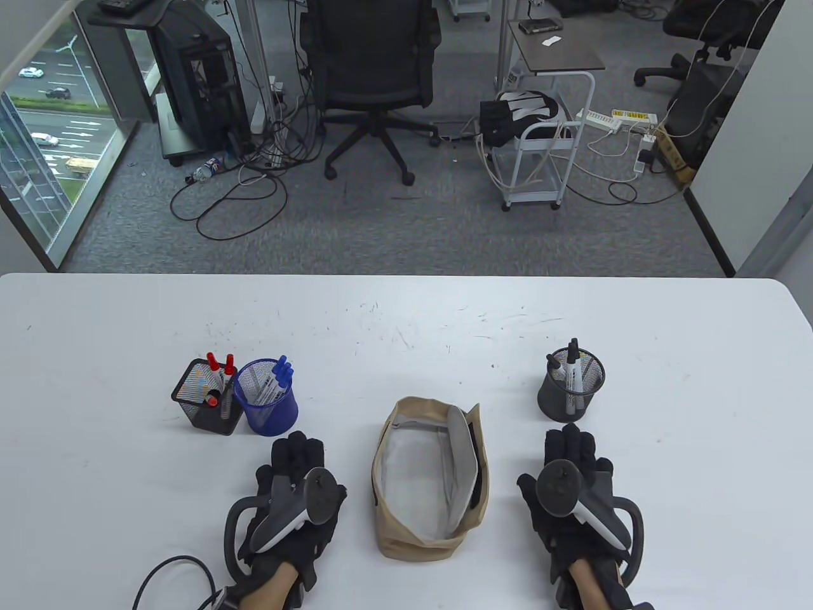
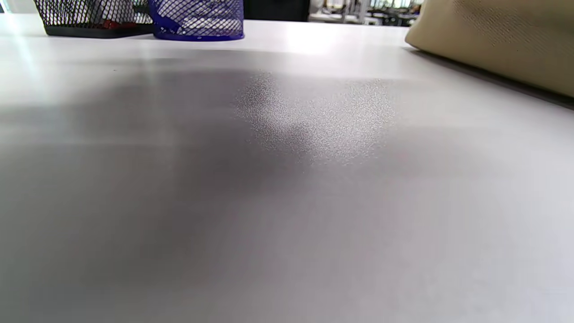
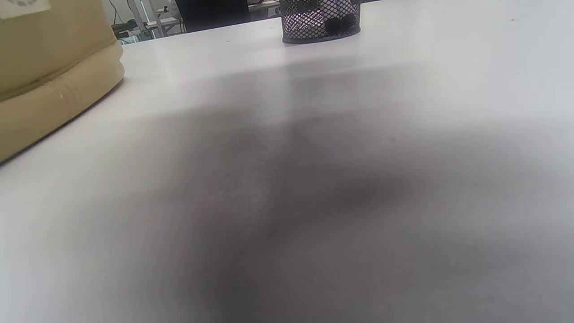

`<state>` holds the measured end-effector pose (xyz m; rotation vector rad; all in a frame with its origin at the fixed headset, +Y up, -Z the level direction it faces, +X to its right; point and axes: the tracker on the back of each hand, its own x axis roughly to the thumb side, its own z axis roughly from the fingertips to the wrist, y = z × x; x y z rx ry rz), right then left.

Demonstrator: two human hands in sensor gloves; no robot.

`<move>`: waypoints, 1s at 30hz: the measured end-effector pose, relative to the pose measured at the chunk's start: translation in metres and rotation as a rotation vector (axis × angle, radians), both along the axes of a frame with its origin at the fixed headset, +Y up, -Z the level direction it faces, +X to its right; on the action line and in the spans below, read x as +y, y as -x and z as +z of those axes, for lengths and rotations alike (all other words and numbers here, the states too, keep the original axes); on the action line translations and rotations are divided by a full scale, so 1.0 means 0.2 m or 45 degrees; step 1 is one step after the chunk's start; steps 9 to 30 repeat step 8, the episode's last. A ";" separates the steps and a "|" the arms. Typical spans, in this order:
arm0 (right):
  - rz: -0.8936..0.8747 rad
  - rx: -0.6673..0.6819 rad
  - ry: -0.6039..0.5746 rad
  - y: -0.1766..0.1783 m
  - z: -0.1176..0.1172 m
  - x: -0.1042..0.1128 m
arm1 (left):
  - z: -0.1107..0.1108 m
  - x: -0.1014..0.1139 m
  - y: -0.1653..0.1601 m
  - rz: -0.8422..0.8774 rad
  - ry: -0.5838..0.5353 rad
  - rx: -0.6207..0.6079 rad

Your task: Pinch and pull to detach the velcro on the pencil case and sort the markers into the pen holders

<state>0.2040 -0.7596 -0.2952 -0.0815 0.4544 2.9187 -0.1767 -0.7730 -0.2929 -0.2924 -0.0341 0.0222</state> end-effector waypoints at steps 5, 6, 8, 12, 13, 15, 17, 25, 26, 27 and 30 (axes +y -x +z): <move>-0.024 0.009 0.014 0.00 0.00 0.00 | 0.00 0.00 0.00 0.000 -0.006 0.006; -0.023 0.009 0.013 0.00 0.01 0.00 | 0.00 0.00 0.00 -0.004 -0.007 0.007; -0.031 0.010 0.007 0.00 0.01 0.00 | 0.00 0.01 0.00 -0.004 -0.012 0.005; -0.031 0.010 0.007 0.00 0.01 0.00 | 0.00 0.01 0.00 -0.004 -0.012 0.005; -0.031 0.010 0.007 0.00 0.01 0.00 | 0.00 0.01 0.00 -0.004 -0.012 0.005; -0.031 0.010 0.007 0.00 0.01 0.00 | 0.00 0.01 0.00 -0.004 -0.012 0.005; -0.031 0.010 0.007 0.00 0.01 0.00 | 0.00 0.01 0.00 -0.004 -0.012 0.005; -0.031 0.010 0.007 0.00 0.01 0.00 | 0.00 0.01 0.00 -0.004 -0.012 0.005; -0.031 0.010 0.007 0.00 0.01 0.00 | 0.00 0.01 0.00 -0.004 -0.012 0.005; -0.031 0.010 0.007 0.00 0.01 0.00 | 0.00 0.01 0.00 -0.004 -0.012 0.005; -0.031 0.010 0.007 0.00 0.01 0.00 | 0.00 0.01 0.00 -0.004 -0.012 0.005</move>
